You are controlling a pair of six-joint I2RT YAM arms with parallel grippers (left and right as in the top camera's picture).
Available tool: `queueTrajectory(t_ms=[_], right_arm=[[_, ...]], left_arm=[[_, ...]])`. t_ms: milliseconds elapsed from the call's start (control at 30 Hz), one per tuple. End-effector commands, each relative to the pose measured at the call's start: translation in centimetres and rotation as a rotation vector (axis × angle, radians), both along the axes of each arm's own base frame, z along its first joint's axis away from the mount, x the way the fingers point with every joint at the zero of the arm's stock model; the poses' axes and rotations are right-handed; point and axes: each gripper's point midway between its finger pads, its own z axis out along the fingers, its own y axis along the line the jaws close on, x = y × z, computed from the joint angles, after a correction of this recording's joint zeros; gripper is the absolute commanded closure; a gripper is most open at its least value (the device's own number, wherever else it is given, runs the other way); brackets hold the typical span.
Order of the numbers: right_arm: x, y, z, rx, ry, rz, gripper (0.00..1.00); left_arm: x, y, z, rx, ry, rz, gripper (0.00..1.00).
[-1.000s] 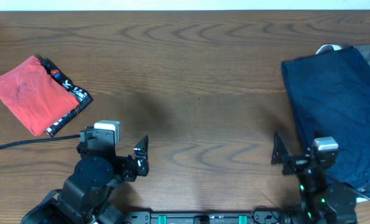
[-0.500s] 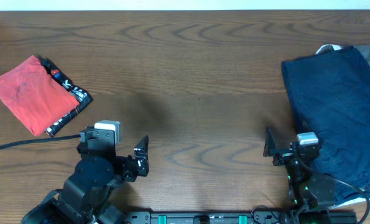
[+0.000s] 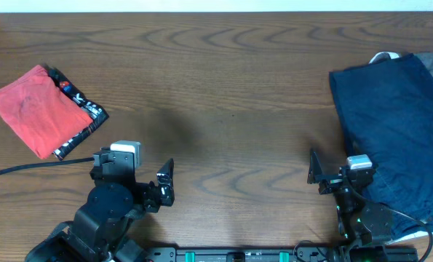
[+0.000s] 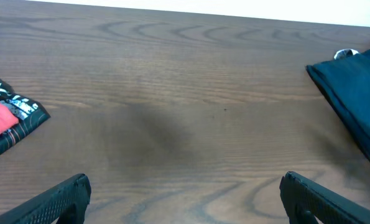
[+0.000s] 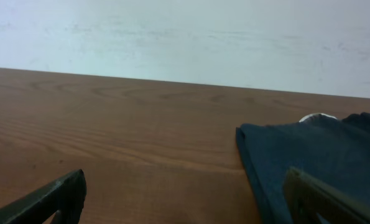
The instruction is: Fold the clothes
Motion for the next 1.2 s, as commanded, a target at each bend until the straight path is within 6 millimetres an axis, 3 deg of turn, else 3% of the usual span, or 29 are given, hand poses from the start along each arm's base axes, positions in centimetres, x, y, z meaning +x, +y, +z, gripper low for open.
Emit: queueTrajectory(t_ms=[0, 533, 867, 1167], right_arm=[[0.0, 0.0, 0.0, 0.019, 0.000, 0.003, 0.01], [0.0, 0.0, 0.0, 0.019, 0.000, 0.003, 0.01], [0.0, 0.0, 0.0, 0.019, 0.000, 0.003, 0.01], [0.0, 0.0, 0.0, 0.019, 0.000, 0.003, 0.01]], left_arm=[[0.1, 0.3, -0.1, 0.008, -0.005, 0.015, 0.02], [0.1, 0.8, -0.4, 0.021, 0.005, 0.032, 0.02], [0.7, 6.9, -6.2, 0.075, 0.117, 0.330, 0.02], [2.0, 9.7, -11.0, -0.019, -0.028, 0.495, 0.02]])
